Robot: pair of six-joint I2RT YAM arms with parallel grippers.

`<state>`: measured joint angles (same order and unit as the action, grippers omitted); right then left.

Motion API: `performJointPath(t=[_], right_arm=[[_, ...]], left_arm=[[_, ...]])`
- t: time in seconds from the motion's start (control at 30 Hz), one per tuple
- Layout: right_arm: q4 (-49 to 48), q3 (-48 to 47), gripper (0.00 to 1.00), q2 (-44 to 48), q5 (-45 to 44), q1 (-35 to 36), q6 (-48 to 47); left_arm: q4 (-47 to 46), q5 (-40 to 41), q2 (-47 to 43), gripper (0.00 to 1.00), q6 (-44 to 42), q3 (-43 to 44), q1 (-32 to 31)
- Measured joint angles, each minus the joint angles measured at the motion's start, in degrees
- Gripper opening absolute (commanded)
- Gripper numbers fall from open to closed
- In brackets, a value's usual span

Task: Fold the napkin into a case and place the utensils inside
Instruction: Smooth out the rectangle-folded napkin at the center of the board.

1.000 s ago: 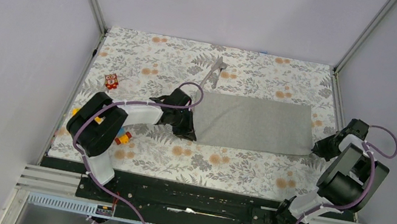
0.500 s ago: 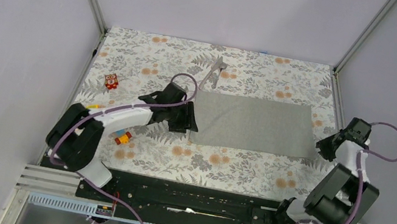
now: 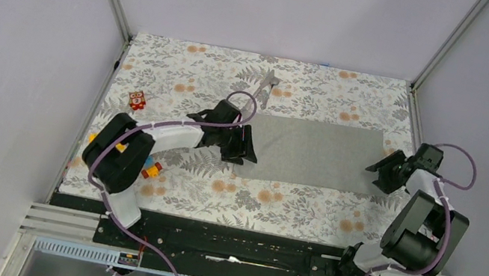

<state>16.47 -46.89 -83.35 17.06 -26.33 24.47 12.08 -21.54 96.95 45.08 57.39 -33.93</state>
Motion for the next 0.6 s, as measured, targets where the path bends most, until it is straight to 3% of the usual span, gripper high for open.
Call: performJointPath(t=[0.1,0.17,0.2,0.4,0.6], right_arm=[[-0.98,3.82,0.63,-1.38,0.76,-1.07,0.46],[-1.16,5.7,0.97,-1.36,-0.33,-2.19,1.03],[-1.7,6.05,0.99,-1.05,0.2,-2.58,1.92],[-4.39,3.74,1.0,4.46,-0.15,-0.31,2.23],[-13.55,-9.88,1.0,-9.07,12.74,2.91,6.97]], left_arm=[[-0.2,1.29,2.78,0.58,0.02,-0.48,0.0],[-0.31,3.54,2.93,0.58,0.35,-2.19,0.0],[-0.81,4.2,2.62,0.59,1.09,-3.17,0.0],[0.57,7.56,-3.19,0.64,1.77,-3.19,0.09],[0.83,7.41,-0.92,0.64,2.21,11.65,1.14]])
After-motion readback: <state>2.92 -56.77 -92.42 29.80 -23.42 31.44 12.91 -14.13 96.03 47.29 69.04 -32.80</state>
